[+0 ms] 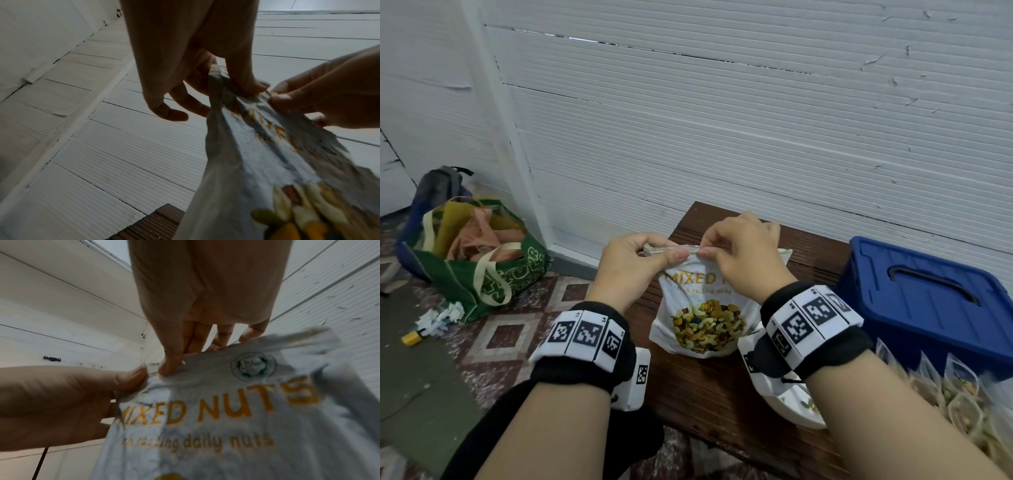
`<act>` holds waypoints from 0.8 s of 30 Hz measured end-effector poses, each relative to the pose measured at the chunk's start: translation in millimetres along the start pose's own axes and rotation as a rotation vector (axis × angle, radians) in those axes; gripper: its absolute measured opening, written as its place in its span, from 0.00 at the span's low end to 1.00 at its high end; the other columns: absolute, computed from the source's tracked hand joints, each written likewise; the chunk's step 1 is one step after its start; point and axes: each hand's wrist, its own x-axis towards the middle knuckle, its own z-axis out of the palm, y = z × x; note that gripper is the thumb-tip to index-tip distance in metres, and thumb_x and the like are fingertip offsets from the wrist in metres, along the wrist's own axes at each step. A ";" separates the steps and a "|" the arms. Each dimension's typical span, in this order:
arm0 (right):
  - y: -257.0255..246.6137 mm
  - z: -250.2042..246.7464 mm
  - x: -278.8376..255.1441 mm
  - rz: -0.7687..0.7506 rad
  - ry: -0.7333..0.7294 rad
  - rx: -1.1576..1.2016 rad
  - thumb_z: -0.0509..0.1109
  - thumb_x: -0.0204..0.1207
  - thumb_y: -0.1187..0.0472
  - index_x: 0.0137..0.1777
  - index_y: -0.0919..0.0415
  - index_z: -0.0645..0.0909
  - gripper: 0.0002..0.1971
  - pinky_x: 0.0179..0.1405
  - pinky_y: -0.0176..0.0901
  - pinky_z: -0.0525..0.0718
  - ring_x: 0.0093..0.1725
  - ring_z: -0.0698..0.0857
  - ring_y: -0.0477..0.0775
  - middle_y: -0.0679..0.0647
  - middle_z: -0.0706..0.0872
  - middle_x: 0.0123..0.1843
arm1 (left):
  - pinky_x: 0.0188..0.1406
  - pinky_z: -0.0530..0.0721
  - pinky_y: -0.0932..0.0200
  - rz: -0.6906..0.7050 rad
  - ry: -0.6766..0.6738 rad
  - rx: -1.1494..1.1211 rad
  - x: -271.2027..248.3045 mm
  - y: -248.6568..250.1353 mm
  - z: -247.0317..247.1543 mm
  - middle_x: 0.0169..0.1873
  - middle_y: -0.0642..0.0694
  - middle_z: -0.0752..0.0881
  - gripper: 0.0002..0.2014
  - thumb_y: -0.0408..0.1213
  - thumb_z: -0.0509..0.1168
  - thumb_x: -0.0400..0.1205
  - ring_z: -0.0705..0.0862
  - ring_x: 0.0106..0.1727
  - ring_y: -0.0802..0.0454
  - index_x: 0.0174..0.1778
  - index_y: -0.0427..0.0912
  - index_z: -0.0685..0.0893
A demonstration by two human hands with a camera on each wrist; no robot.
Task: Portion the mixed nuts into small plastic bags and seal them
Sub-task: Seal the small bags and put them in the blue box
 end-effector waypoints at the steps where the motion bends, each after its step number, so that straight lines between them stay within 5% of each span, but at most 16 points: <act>1: -0.3 1.7 -0.3 -0.012 0.009 -0.008 0.71 0.76 0.51 0.38 0.44 0.81 0.06 0.47 0.42 0.51 0.49 0.67 0.39 0.35 0.75 0.34 | 0.46 0.87 0.52 0.006 0.013 0.007 0.8 -1.9 -0.1 0.33 0.47 0.91 0.09 0.44 0.80 0.58 0.88 0.38 0.51 0.30 0.46 0.91; 4: 1.4 1.3 -0.5 -0.016 -0.009 -0.031 0.70 0.78 0.51 0.42 0.44 0.84 0.04 0.48 0.42 0.51 0.50 0.68 0.38 0.33 0.75 0.35 | 0.49 0.86 0.49 0.009 0.023 0.036 2.2 -3.9 -2.0 0.35 0.46 0.92 0.08 0.45 0.79 0.62 0.89 0.42 0.48 0.32 0.47 0.92; 11: 32.6 -23.2 -6.3 0.129 -0.086 0.005 0.71 0.78 0.52 0.38 0.40 0.82 0.07 0.47 0.42 0.52 0.56 0.79 0.46 0.38 0.85 0.39 | 0.45 0.79 0.61 0.035 0.044 0.176 2.9 -3.7 -6.8 0.35 0.59 0.88 0.08 0.40 0.75 0.75 0.84 0.42 0.59 0.32 0.56 0.88; 14: 42.4 -20.6 -9.1 0.110 -0.092 0.051 0.70 0.77 0.64 0.39 0.39 0.81 0.14 0.65 0.49 0.66 0.55 0.82 0.52 0.41 0.87 0.40 | 0.50 0.82 0.55 0.030 0.070 0.164 4.5 -6.4 -3.7 0.34 0.58 0.89 0.08 0.41 0.76 0.74 0.86 0.43 0.55 0.30 0.57 0.89; 18: 49.0 -18.9 -13.5 0.075 -0.101 0.108 0.72 0.71 0.68 0.41 0.39 0.80 0.18 0.60 0.63 0.78 0.52 0.84 0.55 0.44 0.88 0.42 | 0.50 0.80 0.56 0.022 0.060 0.146 5.0 -8.0 -3.8 0.31 0.59 0.88 0.08 0.42 0.75 0.74 0.85 0.43 0.55 0.30 0.57 0.90; 21: 52.9 -24.0 -17.9 0.065 -0.074 0.157 0.71 0.74 0.67 0.50 0.46 0.85 0.13 0.64 0.61 0.77 0.56 0.84 0.50 0.37 0.85 0.46 | 0.51 0.83 0.58 0.023 0.045 0.106 4.3 -8.4 -4.1 0.33 0.57 0.90 0.08 0.42 0.75 0.74 0.87 0.47 0.53 0.30 0.58 0.91; 24: 54.9 -29.4 -26.8 0.114 0.028 0.250 0.68 0.77 0.69 0.56 0.52 0.85 0.14 0.63 0.50 0.80 0.56 0.83 0.45 0.41 0.86 0.50 | 0.51 0.85 0.53 0.045 0.035 0.075 1.3 -8.0 -2.7 0.37 0.57 0.91 0.06 0.42 0.76 0.73 0.87 0.47 0.55 0.34 0.61 0.91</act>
